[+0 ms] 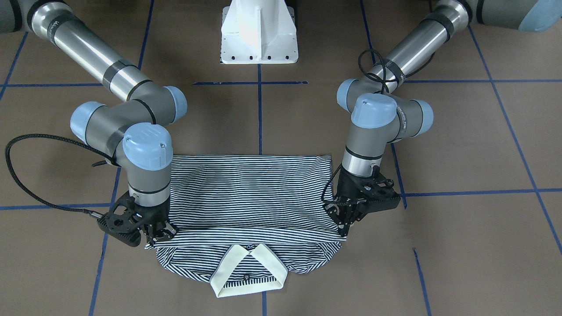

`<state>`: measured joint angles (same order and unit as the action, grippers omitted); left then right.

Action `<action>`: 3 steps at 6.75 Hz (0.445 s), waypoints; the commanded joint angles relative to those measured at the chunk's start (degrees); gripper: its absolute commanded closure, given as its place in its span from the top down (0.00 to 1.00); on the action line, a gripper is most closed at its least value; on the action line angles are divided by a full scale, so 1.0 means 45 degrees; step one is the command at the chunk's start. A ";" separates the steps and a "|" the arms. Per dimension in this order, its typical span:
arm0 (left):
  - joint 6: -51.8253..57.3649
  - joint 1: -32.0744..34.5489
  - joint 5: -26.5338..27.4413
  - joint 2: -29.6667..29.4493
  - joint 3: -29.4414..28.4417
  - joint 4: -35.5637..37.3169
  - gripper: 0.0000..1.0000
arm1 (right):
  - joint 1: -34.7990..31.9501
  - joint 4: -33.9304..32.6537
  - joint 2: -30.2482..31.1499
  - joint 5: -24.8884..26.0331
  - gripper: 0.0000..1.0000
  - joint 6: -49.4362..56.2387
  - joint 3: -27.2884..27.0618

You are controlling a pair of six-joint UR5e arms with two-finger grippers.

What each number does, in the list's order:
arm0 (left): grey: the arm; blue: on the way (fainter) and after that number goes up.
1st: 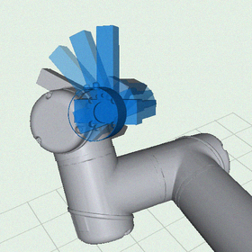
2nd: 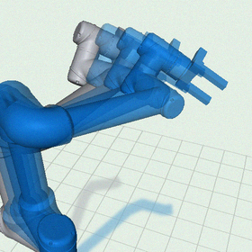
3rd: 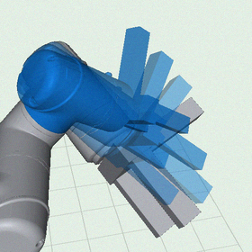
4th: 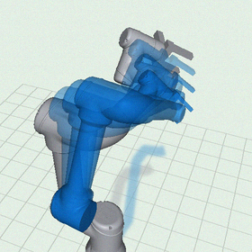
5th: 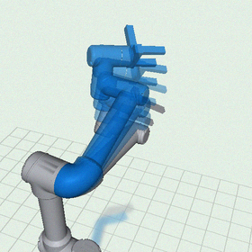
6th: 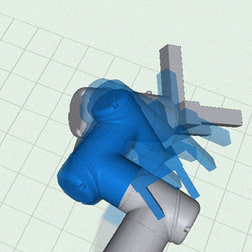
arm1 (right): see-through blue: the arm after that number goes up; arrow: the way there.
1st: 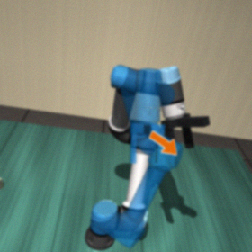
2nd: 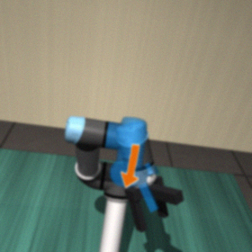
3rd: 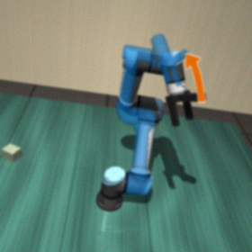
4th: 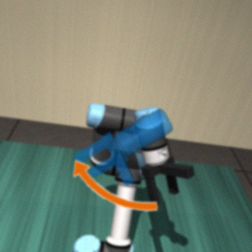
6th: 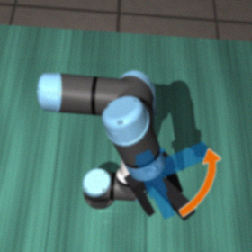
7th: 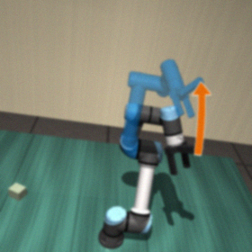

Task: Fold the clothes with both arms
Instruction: 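Lift the hem with both grippers and fold it toward the collar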

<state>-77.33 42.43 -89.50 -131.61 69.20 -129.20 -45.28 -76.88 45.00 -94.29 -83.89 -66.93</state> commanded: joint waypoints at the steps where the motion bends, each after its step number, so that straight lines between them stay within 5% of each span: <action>1: 0.0249 0.0004 0.0064 -0.0071 -0.0281 -0.0215 0.00 | 0.0003 0.0347 -0.0312 -0.0003 0.20 0.0028 0.0577; 3: 0.0523 0.0004 0.0064 -0.0051 -0.0397 -0.0215 0.00 | 0.0042 0.0347 -0.0312 -0.0003 0.44 0.0048 0.0577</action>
<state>-75.48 42.45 -89.22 -131.89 67.82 -130.12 -45.21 -75.39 43.65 -94.31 -83.74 -64.43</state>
